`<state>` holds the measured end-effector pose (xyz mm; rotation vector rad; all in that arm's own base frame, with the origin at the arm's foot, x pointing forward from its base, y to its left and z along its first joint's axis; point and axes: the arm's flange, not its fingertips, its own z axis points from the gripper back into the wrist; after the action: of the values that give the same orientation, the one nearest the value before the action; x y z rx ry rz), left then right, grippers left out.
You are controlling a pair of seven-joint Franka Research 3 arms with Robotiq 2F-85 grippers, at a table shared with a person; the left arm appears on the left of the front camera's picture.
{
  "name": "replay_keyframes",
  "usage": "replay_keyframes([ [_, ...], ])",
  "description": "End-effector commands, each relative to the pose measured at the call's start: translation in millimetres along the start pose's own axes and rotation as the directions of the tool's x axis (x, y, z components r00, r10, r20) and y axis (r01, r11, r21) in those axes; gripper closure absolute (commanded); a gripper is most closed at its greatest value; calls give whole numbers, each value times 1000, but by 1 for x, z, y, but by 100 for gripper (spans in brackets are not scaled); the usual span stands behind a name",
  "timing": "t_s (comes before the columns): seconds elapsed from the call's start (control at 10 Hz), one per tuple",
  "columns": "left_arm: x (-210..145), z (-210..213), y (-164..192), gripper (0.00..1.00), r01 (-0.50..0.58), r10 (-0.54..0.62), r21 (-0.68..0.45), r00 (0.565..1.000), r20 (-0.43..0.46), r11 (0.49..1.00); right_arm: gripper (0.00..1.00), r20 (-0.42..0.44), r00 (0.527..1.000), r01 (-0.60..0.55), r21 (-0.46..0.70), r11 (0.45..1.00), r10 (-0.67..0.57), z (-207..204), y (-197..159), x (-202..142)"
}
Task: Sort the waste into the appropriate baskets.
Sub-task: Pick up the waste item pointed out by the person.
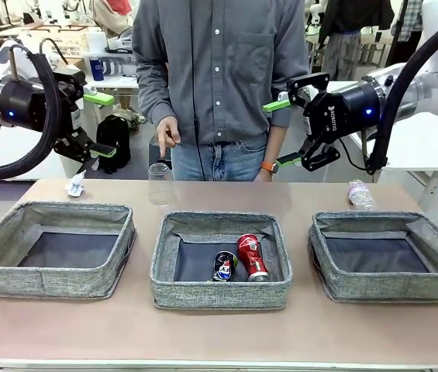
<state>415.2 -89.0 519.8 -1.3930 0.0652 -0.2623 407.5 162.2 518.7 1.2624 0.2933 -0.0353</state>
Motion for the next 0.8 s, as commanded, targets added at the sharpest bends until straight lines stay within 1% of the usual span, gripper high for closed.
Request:
replay_keyframes([
  [0.0, -2, 0, -1, 0, 12, -12, 8, 1000, -5, 1000, 0, -12, 1000, -27, -3, 1000, 27, 2, 0, 0],
  [0.5, 0, 0, 0, 0, 0, 0, 0, 1000, 0, 1000, 0, -12, 1000, -27, -3, 1000, 27, 2, 0, 0],
  [0.6, 24, 3, 5, 0, 536, -531, -25, 841, 107, 844, 0, -12, 1000, -27, -3, 1000, 27, 2, 0, 0],
  [0.7, 40, 7, 20, 0, 706, -695, 31, 687, 213, 707, 0, -12, 1000, -27, -3, 1000, 27, 2, 0, 0],
])
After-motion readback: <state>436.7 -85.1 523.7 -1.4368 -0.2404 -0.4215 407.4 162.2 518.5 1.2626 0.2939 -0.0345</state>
